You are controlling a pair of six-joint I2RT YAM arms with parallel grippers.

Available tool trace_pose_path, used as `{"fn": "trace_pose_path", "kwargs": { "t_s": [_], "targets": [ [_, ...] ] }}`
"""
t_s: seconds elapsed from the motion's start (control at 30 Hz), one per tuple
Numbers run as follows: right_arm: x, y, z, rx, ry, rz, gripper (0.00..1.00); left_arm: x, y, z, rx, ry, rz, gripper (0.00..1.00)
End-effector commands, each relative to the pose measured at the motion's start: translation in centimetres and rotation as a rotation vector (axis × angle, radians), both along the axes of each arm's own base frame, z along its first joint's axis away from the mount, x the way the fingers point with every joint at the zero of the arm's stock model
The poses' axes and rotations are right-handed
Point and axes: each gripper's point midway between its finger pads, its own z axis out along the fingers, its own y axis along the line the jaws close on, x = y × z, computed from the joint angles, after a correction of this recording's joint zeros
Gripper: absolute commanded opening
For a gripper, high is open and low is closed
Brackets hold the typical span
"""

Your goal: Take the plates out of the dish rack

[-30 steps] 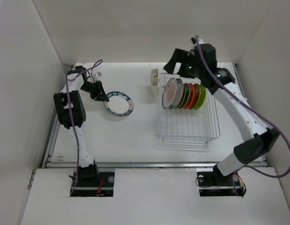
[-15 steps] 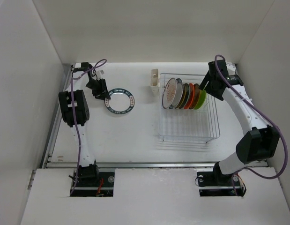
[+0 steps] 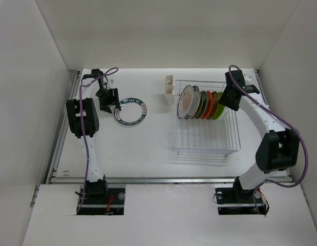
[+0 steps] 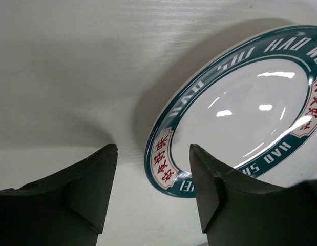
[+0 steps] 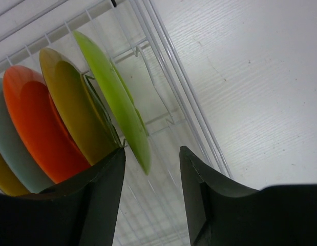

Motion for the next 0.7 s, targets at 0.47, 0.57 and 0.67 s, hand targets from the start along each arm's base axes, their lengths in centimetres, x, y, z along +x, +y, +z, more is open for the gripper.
{"fn": "trace_pose_path", "kwargs": {
  "t_s": [0.47, 0.57, 0.67],
  "targets": [
    [2.1, -1.4, 3.1, -0.107, -0.075, 0.016, 0.0, -3.8, 1.2, 15.4, 0.181, -0.221, -0.021, 0.62],
    [1.8, -3.1, 8.7, -0.175, -0.169, -0.058, 0.0, -4.9, -0.3, 16.7, 0.196, -0.243, -0.089, 0.62],
    [-0.6, -5.5, 13.9, -0.27, -0.202, -0.139, 0.0, -6.0, -2.6, 18.5, 0.166, -0.277, -0.174, 0.62]
  ]
}}
